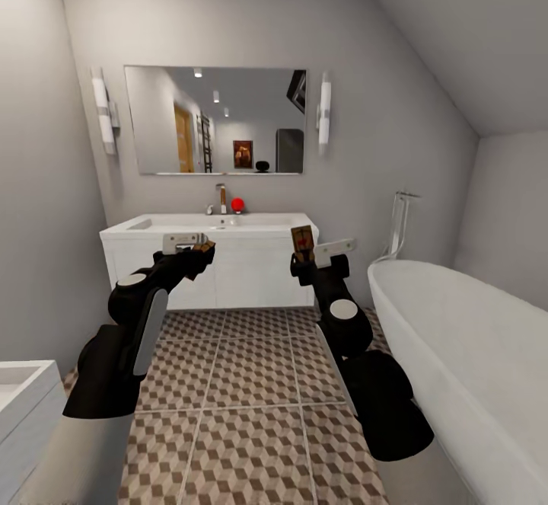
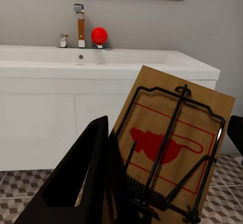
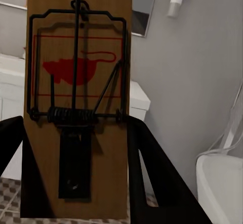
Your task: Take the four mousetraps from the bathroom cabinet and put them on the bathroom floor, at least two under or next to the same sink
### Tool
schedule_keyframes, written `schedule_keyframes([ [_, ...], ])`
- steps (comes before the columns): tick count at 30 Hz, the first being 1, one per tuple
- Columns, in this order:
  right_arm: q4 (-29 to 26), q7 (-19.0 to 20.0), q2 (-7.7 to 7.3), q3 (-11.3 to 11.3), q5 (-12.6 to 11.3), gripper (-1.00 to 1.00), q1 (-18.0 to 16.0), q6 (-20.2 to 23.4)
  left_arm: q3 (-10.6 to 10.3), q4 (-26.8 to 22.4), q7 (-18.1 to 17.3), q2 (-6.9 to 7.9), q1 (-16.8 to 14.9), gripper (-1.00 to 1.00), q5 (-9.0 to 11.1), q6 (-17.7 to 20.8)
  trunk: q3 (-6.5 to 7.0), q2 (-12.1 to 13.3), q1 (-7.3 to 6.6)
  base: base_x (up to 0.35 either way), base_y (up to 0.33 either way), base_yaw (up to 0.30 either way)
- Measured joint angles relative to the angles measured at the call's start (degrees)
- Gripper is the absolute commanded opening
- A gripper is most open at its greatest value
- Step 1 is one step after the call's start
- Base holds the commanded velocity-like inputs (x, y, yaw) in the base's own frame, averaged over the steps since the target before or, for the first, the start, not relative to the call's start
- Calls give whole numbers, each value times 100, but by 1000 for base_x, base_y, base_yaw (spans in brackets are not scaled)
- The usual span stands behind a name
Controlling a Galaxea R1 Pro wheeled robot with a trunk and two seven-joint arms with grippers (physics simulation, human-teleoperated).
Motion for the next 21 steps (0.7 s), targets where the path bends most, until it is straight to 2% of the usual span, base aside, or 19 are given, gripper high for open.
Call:
schedule_keyframes([
  [13,-4,34,-5,16,-1,-100,-62,-49,0,0,13,0,-44,-100,-1,-16,-233,-521,286,0,0,0],
  [21,-7,24,0,14,3,-100,-293,-71,1,0,31,3,-454,-100,-1,-27,-377,-843,461,0,0,0],
])
